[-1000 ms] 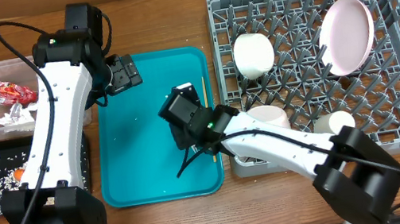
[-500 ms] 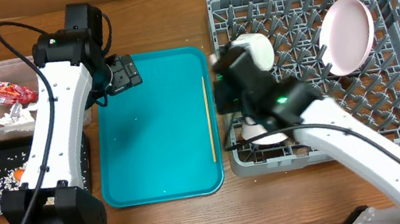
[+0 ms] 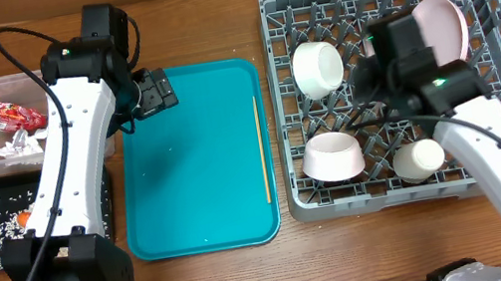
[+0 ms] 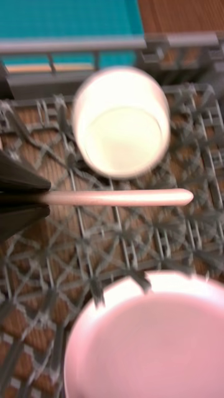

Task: Sort waste into correct bins and load items into the dishwasher rack
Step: 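Carry the fork into the rack with the right gripper, then release the fork in the rack's back area, then move the right gripper back over the wooden chopstick on the tray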

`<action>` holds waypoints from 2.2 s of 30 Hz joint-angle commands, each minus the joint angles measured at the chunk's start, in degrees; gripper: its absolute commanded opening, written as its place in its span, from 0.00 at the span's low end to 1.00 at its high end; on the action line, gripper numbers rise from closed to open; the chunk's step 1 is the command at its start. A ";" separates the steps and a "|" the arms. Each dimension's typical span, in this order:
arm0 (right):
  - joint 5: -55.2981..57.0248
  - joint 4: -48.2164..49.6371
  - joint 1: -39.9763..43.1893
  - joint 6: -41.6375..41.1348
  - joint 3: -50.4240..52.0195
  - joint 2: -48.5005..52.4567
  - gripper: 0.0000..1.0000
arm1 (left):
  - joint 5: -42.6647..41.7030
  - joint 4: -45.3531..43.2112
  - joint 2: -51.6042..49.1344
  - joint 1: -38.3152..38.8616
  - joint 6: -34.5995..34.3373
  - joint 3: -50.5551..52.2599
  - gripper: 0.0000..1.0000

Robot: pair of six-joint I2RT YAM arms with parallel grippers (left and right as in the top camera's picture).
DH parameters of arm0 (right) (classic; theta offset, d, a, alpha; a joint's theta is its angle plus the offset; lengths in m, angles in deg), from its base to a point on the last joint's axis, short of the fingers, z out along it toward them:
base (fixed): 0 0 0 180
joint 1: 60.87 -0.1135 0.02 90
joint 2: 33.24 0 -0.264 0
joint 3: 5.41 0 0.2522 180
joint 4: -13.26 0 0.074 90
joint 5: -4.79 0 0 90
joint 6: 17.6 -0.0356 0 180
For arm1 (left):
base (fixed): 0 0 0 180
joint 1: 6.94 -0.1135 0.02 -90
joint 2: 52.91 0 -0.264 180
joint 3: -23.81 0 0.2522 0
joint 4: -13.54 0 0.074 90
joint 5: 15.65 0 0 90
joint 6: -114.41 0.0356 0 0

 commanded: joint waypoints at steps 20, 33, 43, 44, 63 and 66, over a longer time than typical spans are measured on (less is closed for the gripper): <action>-0.92 0.70 5.31 10.40 0.46 15.96 0.05 | 0.74 -0.24 -0.59 0.39 1.03 -1.27 1.00; -2.78 0.70 5.31 10.36 0.46 17.97 0.09 | 0.72 -0.24 -0.59 0.37 1.03 -1.27 1.00; -4.26 -6.05 5.31 9.25 -8.52 16.59 0.57 | 0.74 -0.24 -0.59 0.33 1.03 -1.27 1.00; -5.22 -7.67 5.29 9.05 -10.14 16.26 0.57 | 0.72 -0.26 -0.59 0.33 1.03 -1.27 1.00; -25.07 -18.73 -15.52 -7.78 -17.18 12.90 0.52 | 0.72 -0.26 -0.59 0.52 1.03 -1.27 1.00; -25.18 -15.19 -20.61 -9.05 -15.67 13.27 0.78 | 0.74 -0.26 -0.59 0.52 1.03 -1.27 1.00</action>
